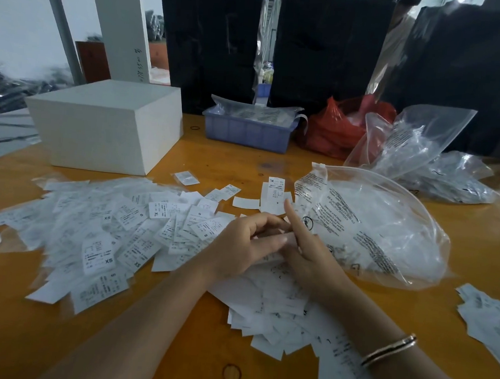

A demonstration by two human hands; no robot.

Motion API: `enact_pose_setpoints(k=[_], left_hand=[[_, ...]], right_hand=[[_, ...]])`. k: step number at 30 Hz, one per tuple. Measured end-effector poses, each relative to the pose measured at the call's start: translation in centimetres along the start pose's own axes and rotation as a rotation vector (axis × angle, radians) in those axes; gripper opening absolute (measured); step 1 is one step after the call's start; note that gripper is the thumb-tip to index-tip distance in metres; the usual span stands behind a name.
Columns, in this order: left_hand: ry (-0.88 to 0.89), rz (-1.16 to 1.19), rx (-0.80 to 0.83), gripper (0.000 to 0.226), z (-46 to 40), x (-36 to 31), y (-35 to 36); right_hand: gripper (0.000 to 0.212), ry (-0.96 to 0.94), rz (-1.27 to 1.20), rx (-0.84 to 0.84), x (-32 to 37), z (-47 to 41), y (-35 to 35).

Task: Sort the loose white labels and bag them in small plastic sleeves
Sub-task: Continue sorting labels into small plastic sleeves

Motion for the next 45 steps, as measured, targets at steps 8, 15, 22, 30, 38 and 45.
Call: enact_pose_setpoints(k=[8,15,22,30,38,45], left_hand=[[-0.149,-0.309,-0.467,0.029,1.3,0.6,-4.3],[-0.422,-0.759,-0.542,0.047,2.2,1.5,-5.5],[-0.417,-0.915,-0.515,0.036,1.8,1.4,-5.3],[-0.061,-0.629,-0.305,0.019,0.4,0.1,-2.0],[-0.094,-0.468,-0.299,0.018,0.3,0.5,-2.1],[-0.087,-0.488,-0.261,0.020,0.1,0.6,-1.9]], right_hand=[[0.035,0.323,0.344,-0.786,-3.5,4.4,-8.7],[0.026,0.790,0.427,-0.412,-8.8,4.1,-8.4],[0.017,0.720,0.314,-0.623,-8.5,4.7,-9.3],[0.004,0.397,0.206,-0.941,-5.1,5.5,-9.6],[0.022,0.211,0.277,-0.786,-3.5,3.5,-7.3],[0.017,0.197,0.089,-0.871,-3.6,4.6,-8.3]])
Point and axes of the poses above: each hand's wrist, its own z-axis away from the middle knuckle, its own y-axis out of the palm, x = y × z, the point moved 6 cm from there along -z, towards the middle knuckle, and after that the axes turned 15 degrees about x, right-handed, at the moved point
